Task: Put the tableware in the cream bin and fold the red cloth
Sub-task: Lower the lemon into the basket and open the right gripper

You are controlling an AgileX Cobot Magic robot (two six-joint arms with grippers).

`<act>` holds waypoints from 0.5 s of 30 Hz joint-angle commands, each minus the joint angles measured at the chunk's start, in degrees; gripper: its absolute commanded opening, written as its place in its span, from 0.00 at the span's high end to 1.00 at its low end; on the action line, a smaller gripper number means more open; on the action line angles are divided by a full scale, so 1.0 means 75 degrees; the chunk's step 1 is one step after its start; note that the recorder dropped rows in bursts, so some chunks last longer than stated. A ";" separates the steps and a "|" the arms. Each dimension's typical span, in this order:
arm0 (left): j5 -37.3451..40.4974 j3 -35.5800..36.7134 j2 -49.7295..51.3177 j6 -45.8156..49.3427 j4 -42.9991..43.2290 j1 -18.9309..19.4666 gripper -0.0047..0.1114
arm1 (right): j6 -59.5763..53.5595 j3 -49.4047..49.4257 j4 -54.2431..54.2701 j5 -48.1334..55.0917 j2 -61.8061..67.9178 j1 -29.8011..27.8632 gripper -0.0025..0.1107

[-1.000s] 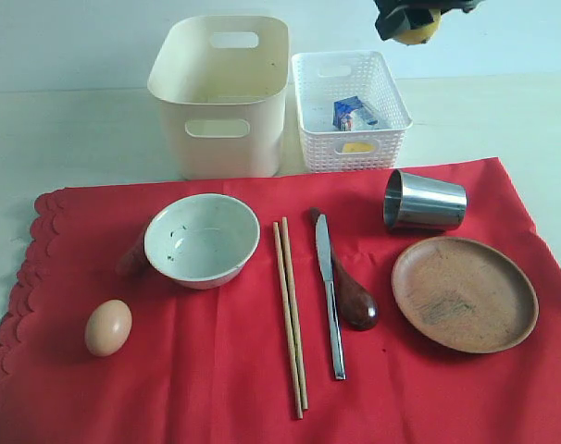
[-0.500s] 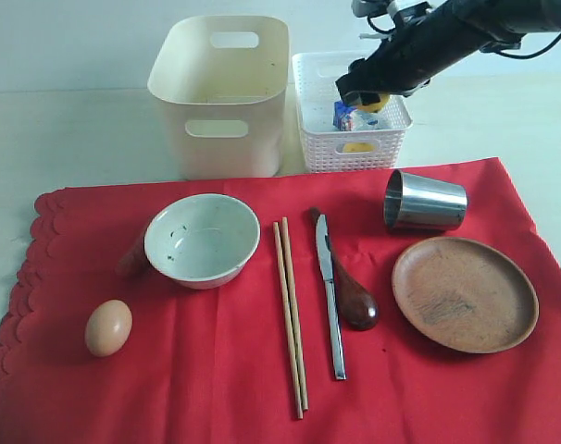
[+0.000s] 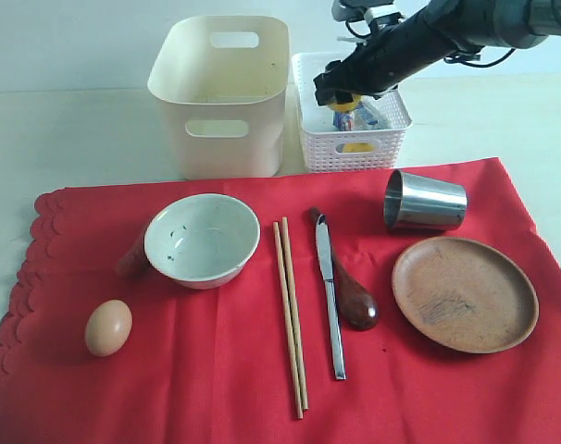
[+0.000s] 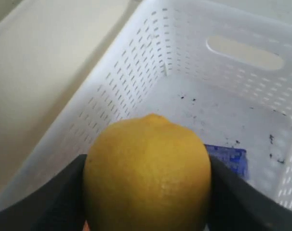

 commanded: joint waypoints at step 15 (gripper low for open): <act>-0.0087 0.0001 -0.0046 -0.0027 0.0006 -0.0032 0.96 | -0.0059 -0.0087 0.0032 0.0195 0.0055 0.0003 0.33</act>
